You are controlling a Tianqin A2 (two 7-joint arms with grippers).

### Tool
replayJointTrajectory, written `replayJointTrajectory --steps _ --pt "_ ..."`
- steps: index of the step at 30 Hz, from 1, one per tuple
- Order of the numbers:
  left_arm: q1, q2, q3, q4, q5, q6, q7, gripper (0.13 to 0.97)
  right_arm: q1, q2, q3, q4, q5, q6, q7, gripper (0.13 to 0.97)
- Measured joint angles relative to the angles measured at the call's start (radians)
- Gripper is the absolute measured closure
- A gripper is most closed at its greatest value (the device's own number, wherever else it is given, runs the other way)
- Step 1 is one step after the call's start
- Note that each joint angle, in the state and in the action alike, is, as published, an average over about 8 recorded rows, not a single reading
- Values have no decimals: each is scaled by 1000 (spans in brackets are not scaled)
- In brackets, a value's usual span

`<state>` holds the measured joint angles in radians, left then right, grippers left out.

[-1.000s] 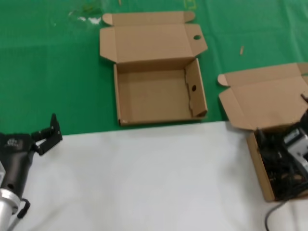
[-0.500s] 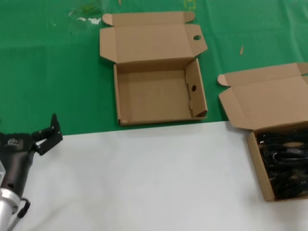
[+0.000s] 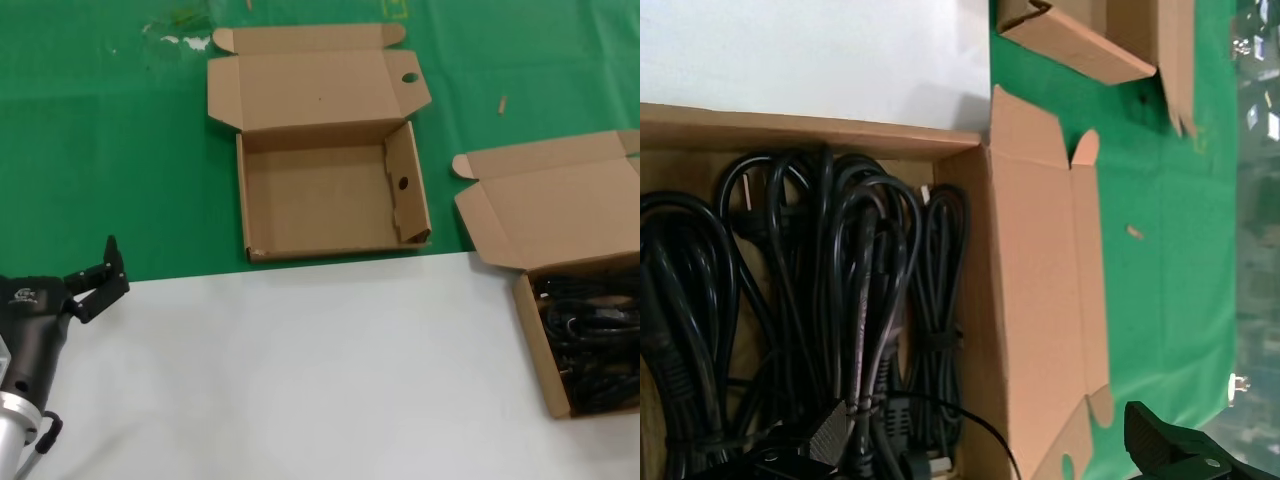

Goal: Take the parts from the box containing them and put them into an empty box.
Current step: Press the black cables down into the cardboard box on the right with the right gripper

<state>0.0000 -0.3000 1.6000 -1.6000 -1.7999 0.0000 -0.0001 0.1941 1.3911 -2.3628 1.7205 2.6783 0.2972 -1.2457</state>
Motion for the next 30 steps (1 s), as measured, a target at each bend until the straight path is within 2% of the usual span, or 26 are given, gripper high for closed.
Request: replayJointTrajectory --steps 7,14,18,27,30 --pt "0 0 0 0 0 0 0 132 188 -15 -202 -31 61 -10 -10 129" --pt "0 0 0 0 0 0 0 132 285 -22 -329 -38 72 -11 19 154" --pt "0 0 0 0 0 0 0 132 311 -32 -364 -47 74 -8 23 169" --pt "0 0 0 0 0 0 0 132 339 -44 -387 -58 74 -8 20 275" --pt "0 0 0 0 0 0 0 132 345 -45 -389 -59 75 -10 21 339"
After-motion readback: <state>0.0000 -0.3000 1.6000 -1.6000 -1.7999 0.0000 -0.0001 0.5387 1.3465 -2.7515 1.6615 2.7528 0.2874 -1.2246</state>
